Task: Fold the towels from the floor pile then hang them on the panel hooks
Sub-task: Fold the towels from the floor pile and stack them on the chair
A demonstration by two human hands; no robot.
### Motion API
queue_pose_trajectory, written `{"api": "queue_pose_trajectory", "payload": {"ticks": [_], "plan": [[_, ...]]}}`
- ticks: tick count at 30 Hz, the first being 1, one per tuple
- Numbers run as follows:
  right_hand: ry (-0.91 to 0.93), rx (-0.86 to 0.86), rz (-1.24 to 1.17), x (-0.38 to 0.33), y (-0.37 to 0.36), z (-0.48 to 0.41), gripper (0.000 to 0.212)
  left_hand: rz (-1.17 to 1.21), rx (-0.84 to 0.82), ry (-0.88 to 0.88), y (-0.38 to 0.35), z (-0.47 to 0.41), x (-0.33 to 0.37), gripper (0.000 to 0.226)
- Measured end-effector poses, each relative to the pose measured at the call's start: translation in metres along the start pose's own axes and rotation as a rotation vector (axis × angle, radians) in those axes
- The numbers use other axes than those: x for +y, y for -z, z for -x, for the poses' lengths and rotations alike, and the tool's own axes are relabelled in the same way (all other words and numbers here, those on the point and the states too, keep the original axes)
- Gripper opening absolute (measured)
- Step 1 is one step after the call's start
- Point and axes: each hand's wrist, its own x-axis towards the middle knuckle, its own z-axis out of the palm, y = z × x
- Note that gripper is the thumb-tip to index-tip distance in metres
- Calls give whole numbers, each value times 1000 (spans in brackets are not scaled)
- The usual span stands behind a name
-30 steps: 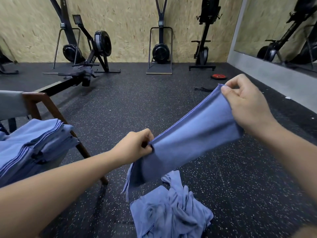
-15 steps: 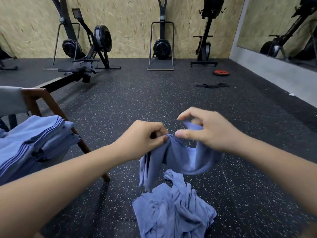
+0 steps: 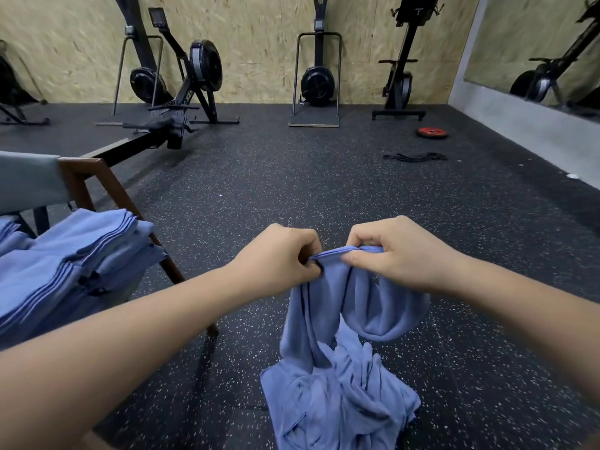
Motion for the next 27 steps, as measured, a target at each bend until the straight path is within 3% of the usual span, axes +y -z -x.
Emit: {"api": "queue_pose_trajectory", "payload": {"ticks": [11,17,23,27], "plan": [[-117,136,110,30,14,1,19,-85,98,96,13,-5,-48,8],[-195,147,120,46,24,7,19,-118,133,18,23,-2,-63,9],[-243,153,121,53,33,12,18,-244,10,19,26,-1,-68,8],[-287,144,121,65,33,15,19,-185,-20,97,28,0,-73,19]]}}
